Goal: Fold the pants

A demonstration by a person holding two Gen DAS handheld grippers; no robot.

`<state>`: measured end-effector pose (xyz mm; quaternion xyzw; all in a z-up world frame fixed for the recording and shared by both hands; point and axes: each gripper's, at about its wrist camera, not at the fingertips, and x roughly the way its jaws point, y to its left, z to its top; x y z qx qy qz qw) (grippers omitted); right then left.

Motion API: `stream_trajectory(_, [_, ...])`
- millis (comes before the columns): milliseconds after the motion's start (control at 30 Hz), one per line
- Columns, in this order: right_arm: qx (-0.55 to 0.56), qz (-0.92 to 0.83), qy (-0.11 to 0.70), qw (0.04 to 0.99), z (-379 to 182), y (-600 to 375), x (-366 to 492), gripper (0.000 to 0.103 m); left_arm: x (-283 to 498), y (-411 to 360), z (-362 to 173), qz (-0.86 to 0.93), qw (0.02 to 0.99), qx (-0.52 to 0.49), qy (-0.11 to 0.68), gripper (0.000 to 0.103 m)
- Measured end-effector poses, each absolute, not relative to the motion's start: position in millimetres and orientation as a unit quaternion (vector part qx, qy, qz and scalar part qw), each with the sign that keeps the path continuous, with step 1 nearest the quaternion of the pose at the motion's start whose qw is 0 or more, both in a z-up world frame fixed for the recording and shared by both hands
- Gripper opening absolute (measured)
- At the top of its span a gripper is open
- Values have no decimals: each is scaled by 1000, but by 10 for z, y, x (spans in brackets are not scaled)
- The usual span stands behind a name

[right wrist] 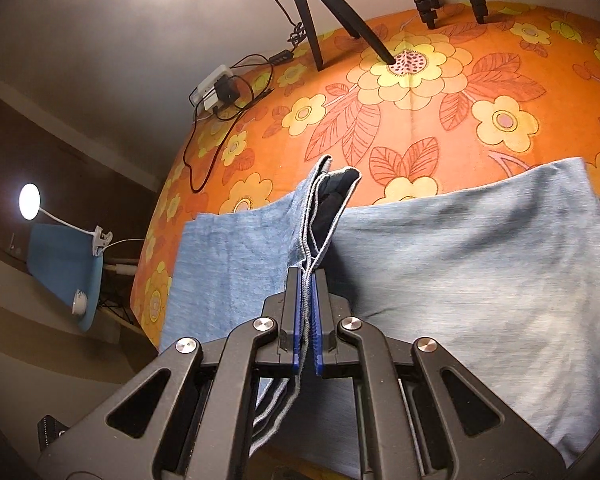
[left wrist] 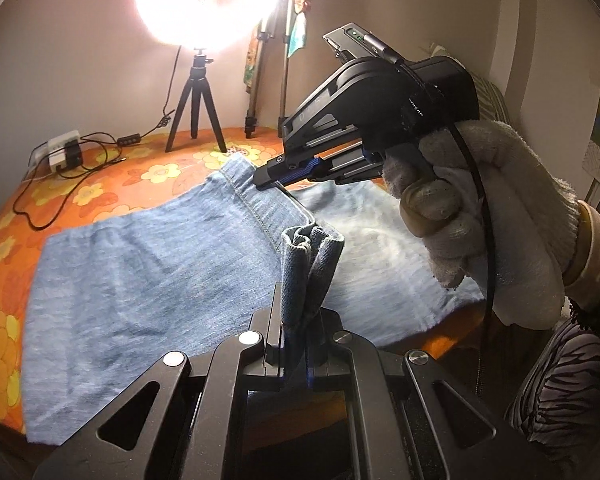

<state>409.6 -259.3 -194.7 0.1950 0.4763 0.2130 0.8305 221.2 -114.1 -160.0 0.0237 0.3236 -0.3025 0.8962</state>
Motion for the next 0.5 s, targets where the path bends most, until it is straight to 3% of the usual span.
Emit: stream_trajectory(500, [199,186,454,848,-1742,-3059,3874,5,2045,-1527,-1521,-348,884,23,311,5])
